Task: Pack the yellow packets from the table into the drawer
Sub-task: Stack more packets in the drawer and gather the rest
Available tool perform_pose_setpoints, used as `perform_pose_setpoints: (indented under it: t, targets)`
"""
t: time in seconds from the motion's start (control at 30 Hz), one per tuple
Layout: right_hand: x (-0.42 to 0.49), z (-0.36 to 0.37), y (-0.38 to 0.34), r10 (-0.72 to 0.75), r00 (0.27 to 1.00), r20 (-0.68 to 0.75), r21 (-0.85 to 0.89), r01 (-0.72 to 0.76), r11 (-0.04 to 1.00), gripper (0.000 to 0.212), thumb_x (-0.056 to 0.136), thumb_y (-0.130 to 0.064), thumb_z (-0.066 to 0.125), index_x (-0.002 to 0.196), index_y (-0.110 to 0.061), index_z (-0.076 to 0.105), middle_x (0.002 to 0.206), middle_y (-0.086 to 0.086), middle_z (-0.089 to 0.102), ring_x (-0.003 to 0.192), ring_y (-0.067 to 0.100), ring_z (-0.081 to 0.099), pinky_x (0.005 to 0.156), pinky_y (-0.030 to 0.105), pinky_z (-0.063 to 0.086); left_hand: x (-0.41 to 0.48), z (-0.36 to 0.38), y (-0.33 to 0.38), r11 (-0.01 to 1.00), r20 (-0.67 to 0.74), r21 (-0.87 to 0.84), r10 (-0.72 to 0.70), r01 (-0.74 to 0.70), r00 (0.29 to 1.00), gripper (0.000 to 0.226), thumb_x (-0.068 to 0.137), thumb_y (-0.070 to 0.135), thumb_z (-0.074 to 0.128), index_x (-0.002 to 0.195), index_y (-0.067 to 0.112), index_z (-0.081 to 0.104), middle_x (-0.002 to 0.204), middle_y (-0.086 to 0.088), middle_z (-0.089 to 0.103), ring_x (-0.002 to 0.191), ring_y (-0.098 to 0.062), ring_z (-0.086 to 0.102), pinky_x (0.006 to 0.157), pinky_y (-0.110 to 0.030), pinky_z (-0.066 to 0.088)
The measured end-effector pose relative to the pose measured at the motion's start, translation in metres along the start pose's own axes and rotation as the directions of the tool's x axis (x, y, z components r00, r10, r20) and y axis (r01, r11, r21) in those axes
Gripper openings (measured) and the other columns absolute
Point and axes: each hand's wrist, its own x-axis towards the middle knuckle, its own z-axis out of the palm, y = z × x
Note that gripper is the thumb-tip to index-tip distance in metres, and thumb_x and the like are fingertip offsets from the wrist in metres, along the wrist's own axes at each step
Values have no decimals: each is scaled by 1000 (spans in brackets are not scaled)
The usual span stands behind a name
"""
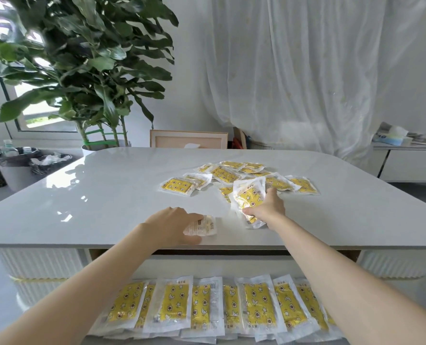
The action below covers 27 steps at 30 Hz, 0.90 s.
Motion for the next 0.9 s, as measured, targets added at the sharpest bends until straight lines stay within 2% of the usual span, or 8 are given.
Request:
perform_pose_setpoints:
  t: [0.13, 0.4, 0.53, 0.6, 0.73, 0.77, 0.83, 0.9]
  targets:
    - [-8, -6, 2, 32, 997, 72, 118, -41, 992, 85, 71, -22, 83, 142, -15, 37, 140, 6, 46, 127, 27, 47, 98, 36, 46, -17, 1, 5, 1000, -12, 31, -2, 2, 1000, 71, 85, 63, 49, 146, 31, 30, 115, -2, 60, 101, -21, 61, 84, -31, 49]
    - [-35, -16, 4, 26, 971, 237, 386, -119, 915, 62, 68, -12, 86, 122, -3, 56, 118, 9, 66, 109, 24, 63, 97, 42, 50, -39, 2, 14, 999, -54, 9, -38, 39, 998, 49, 90, 26, 45, 138, 31, 40, 98, -2, 65, 77, -20, 60, 64, -28, 45]
    - [-29, -14, 16, -61, 950, 305, 445, -85, 891, 132, 22, -42, 98, 137, -4, 44, 134, 9, 57, 122, 25, 56, 105, 47, 44, -49, 2, 16, 992, -107, 46, -113, 118, 988, 32, 96, 18, 34, 125, 16, 46, 103, -7, 65, 87, -26, 63, 69, -32, 48]
    - [-29, -14, 19, -96, 944, 317, 450, -61, 891, 151, 6, -54, 92, 140, -6, 42, 140, 8, 52, 128, 25, 51, 108, 47, 41, -56, -2, 15, 985, -142, -36, -174, 171, 974, 24, 96, 14, 33, 114, 10, 49, 99, -11, 65, 86, -30, 62, 72, -36, 49]
    - [-59, -23, 4, -123, 922, 366, 429, -50, 902, 102, 50, -37, 93, 136, -6, 47, 141, 8, 51, 129, 25, 49, 110, 45, 38, -71, -14, 11, 880, -219, -381, -382, 282, 898, 21, 96, 18, 38, 85, 7, 53, 81, -15, 62, 75, -36, 59, 59, -32, 39]
    - [-64, -22, 4, -131, 917, 377, 434, -50, 899, 100, 48, -38, 94, 133, -7, 50, 139, 8, 53, 127, 25, 51, 109, 46, 39, -75, -17, 12, 833, -206, -467, -428, 295, 880, 21, 94, 16, 39, 81, 8, 53, 79, -14, 62, 74, -35, 59, 58, -31, 38]
    - [-75, -23, 2, -138, 905, 403, 439, -59, 897, 96, 45, -39, 95, 127, -10, 55, 133, 9, 59, 121, 25, 57, 106, 48, 42, -81, -23, 16, 727, -143, -614, -485, 307, 862, 19, 92, 11, 43, 82, 12, 59, 81, -12, 62, 75, -31, 58, 60, -27, 39]
    - [-90, -24, 0, -136, 895, 424, 439, -71, 896, 65, 66, -22, 87, 121, -6, 58, 118, 10, 68, 110, 25, 64, 101, 47, 48, -88, -23, 19, 582, -46, -745, -532, 325, 846, 16, 92, 9, 48, 95, 17, 62, 87, -6, 61, 76, -22, 57, 56, -22, 41]
